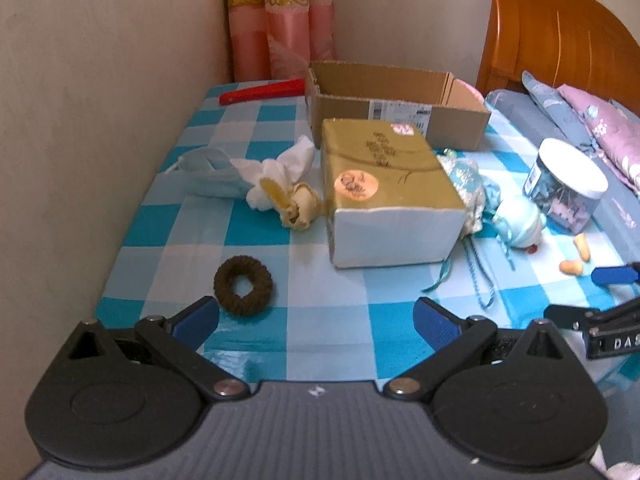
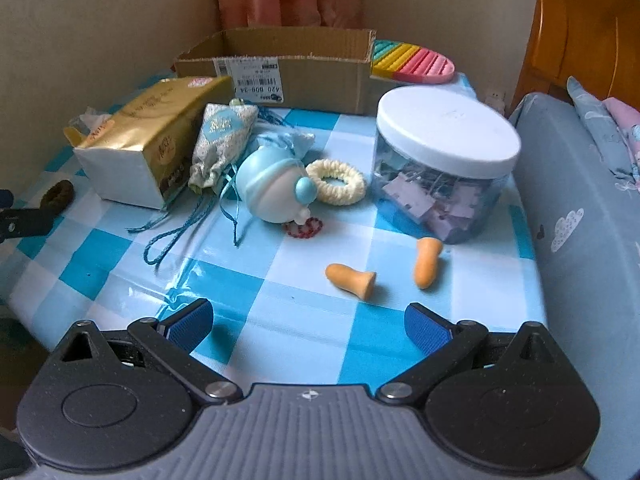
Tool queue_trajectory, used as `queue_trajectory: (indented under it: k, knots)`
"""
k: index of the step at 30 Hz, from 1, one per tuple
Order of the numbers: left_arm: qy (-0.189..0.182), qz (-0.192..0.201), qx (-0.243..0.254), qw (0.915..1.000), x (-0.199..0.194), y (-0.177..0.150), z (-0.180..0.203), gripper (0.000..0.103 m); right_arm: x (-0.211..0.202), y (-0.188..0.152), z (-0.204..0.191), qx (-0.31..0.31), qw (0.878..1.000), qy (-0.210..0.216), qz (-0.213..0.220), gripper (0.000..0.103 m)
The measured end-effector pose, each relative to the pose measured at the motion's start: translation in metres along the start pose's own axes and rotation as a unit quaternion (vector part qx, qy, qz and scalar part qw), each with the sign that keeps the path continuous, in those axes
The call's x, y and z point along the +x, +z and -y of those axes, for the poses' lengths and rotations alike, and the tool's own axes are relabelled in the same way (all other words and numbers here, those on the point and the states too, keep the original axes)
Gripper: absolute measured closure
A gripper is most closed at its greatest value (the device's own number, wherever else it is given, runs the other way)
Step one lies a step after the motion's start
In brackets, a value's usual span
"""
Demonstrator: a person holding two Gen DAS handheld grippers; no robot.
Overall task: Organize soft objects
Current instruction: 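Grasp the brown hair tie with the left gripper while the right gripper grasps an orange earplug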
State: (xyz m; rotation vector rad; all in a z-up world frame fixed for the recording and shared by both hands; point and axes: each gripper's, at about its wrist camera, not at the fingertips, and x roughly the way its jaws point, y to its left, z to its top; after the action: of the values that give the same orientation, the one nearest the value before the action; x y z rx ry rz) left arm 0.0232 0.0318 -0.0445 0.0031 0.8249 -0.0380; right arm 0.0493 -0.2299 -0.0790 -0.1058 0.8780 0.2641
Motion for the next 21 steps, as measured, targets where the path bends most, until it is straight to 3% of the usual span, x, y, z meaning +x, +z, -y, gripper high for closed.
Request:
queue_trajectory:
  k: [15,21]
  knots:
    - [0.003,-0.019,-0.037,0.9991,0.034,-0.012,-0.027,0.001,0.01,0.006,-0.019,-0.036,0.999,0.003,0.01,0.0]
    - [-0.008,0.001,-0.057,0.9983,0.038,-0.011,-0.039,0.001,0.009,0.005,-0.019,-0.034,0.999,0.001,0.01,0.0]
